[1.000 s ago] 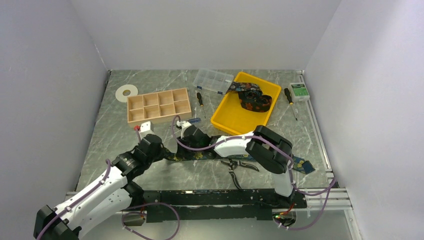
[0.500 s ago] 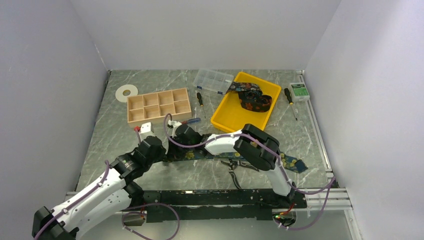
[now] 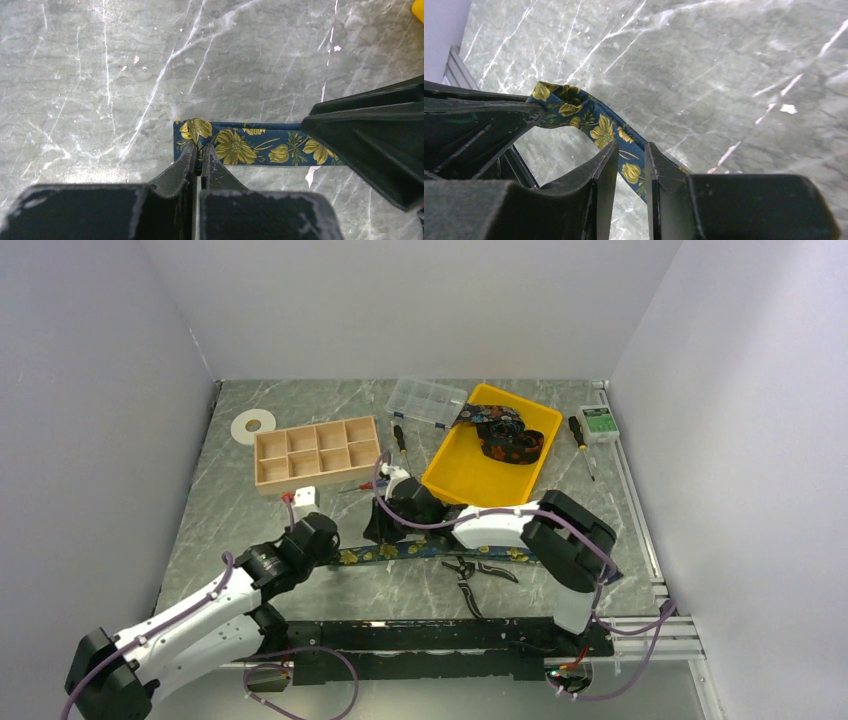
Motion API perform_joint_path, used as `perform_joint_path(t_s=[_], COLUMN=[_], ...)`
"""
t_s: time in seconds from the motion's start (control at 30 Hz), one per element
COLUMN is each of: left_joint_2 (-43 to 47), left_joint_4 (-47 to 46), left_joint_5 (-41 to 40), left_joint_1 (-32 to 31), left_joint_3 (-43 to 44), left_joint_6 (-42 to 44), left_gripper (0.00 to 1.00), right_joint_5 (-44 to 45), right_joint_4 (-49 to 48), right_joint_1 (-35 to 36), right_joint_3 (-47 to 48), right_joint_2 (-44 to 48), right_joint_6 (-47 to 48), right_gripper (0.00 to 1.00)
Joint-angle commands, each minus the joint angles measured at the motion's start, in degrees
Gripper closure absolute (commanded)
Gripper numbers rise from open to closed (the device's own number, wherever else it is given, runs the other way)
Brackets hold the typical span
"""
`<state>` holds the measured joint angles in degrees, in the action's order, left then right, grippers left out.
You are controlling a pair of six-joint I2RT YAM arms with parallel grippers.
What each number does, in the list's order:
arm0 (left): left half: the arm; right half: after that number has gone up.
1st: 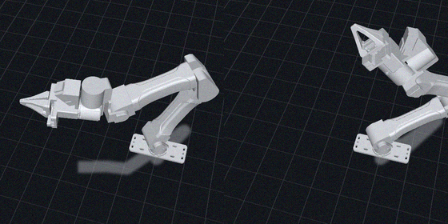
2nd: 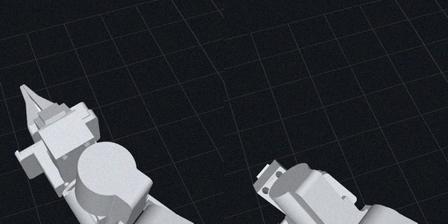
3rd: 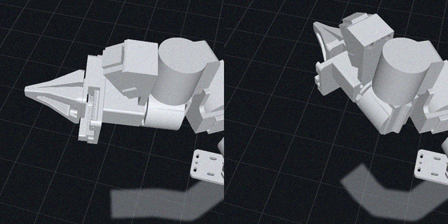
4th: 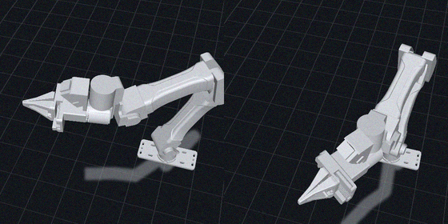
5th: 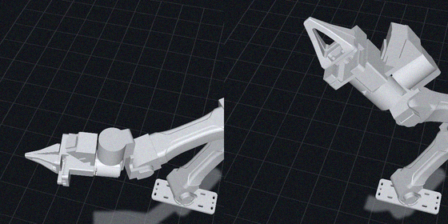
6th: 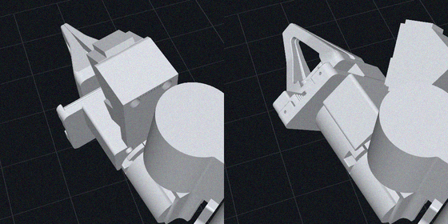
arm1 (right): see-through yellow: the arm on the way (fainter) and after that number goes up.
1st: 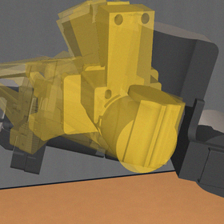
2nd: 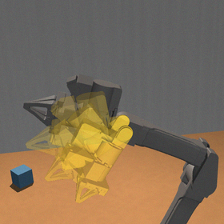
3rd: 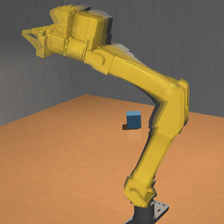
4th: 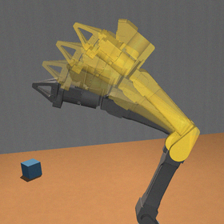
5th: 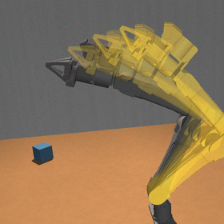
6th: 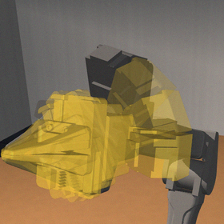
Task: Roll the ties
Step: Roll the tie at the center of the board.
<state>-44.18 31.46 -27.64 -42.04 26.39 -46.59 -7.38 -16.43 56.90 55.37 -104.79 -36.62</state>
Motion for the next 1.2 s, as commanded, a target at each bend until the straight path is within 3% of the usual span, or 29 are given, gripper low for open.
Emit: perform_joint_path(t_s=[0.0, 0.27, 0.5, 1.17], left_joint_2=[-2.46, -9.2, -20.45, -30.37], left_joint_4=[-2.82, -3.63, -1.27, -10.22], left_joint_5=[-3.64, -10.01, -16.5, -7.63], left_joint_1=[-2.53, -11.27, -18.7, -19.23], left_joint_3=[2.94, 5.81, 10.48, 11.22], left_joint_6=[0.78, -0.62, -3.53, 1.46], left_gripper=[0.97, 0.97, 0.97, 0.97], right_joint_5=[1.74, 4.42, 7.25, 10.15], right_joint_4=[-1.86, -1.08, 1.97, 4.31], right_joint_1=[-0.34, -2.57, -3.44, -3.71], right_joint_3=[-2.71, -11.06, -16.76, -19.78], right_joint_2=[4.58, 12.69, 20.78, 25.6], right_joint_6=[0.41, 1.11, 2.83, 3.4], right_gripper=[0.69, 0.68, 0.66, 0.64])
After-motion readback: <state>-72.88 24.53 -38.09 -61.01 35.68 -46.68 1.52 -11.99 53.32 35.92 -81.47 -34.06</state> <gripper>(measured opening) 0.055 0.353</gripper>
